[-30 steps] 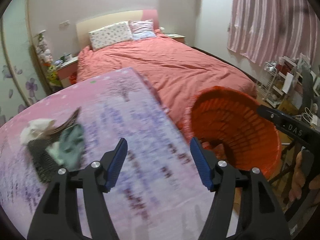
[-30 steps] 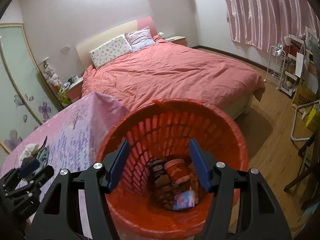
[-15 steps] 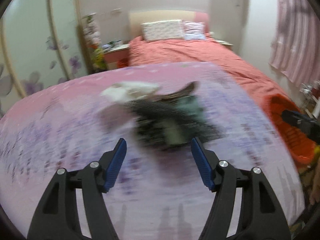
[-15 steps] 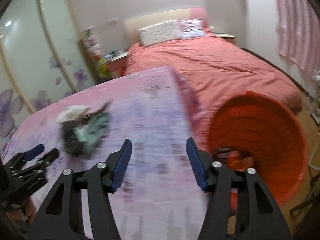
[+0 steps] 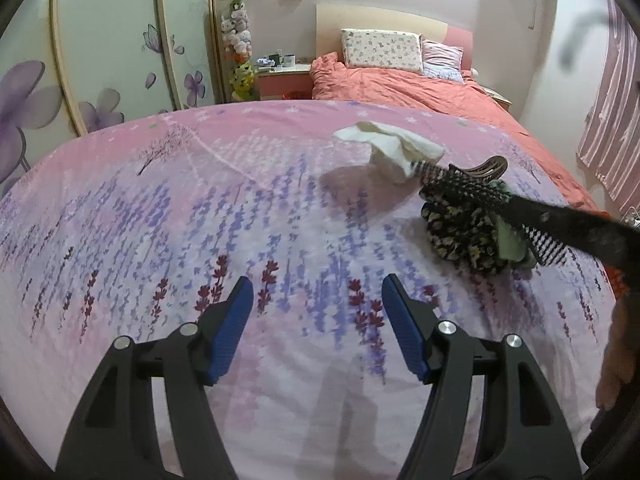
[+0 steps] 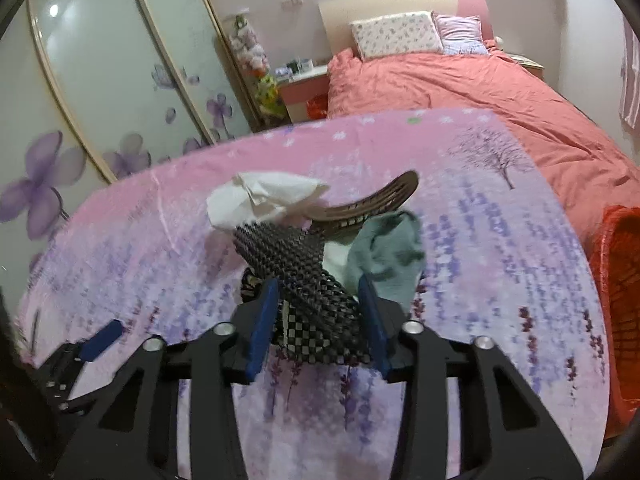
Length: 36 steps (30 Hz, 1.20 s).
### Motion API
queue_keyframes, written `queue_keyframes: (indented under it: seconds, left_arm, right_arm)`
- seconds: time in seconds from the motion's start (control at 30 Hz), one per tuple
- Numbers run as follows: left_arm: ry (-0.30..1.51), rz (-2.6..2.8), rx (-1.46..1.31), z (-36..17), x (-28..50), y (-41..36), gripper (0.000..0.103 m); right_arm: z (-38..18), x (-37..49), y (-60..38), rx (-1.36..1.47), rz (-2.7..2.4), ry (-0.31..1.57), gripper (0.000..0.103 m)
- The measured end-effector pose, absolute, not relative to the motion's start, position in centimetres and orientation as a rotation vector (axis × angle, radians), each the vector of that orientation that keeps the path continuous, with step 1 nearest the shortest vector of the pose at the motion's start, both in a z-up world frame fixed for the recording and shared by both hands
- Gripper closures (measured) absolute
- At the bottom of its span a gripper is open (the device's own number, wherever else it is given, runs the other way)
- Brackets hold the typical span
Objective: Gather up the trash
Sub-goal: 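Grasp the black mesh pad with the right tool while the left tool grasps the floral cloth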
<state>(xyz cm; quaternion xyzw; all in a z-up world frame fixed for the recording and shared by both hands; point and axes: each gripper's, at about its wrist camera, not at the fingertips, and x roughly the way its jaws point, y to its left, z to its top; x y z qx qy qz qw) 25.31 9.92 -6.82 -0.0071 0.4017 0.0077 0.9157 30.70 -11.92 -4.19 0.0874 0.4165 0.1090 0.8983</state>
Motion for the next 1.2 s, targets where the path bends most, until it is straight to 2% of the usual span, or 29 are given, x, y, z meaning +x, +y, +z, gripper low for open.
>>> queue_keyframes:
  seconds: [0.07,0.17,0.4,0.63,0.93,0.97,1.07,1.1,1.2]
  left_arm:
    - [0.832,0.007,-0.018,-7.1,25.2,9.8,0.037]
    - [0.837,-0.003,-0.023,-7.6,25.4,9.5,0.037]
    - [0.83,-0.048,-0.042,-7.0,25.8,7.3,0.037]
    - [0.832,-0.117,-0.074,-6.4,27.8,3.9,0.037]
    - [0.889,-0.157,-0.086,-8.2,31.5,0.7,0.038]
    - [0.893,-0.164,-0.089,-8.5,31.8,0.3,0.04]
    - [0.891,-0.182,-0.092,-8.9,32.3,-0.8,0.058]
    - [0.896,-0.198,-0.096,-8.9,32.4,-1.0,0.074]
    - [0.894,-0.211,-0.088,-8.8,32.1,-1.0,0.086]
  right_arm:
    - [-4.8,30.4,-11.6,0.167,0.229,0.876,0.09]
    - [-4.3,29.1,-12.1,0.156,0.225,0.841,0.093]
    - [-2.9,27.3,-16.8,0.225,0.115,0.753,0.094]
    - [-6.5,28.1,-20.9,0.229,-0.074,0.862,0.093]
    - [-7.2,28.0,-21.1,0.224,-0.06,0.852,0.092]
    - [-7.3,28.0,-21.4,0.238,-0.056,0.852,0.091]
    - [-7.3,27.7,-21.9,0.262,-0.048,0.852,0.091]
    - [-7.4,27.6,-22.0,0.264,-0.047,0.852,0.091]
    - [-7.4,27.6,-22.0,0.265,-0.047,0.852,0.091]
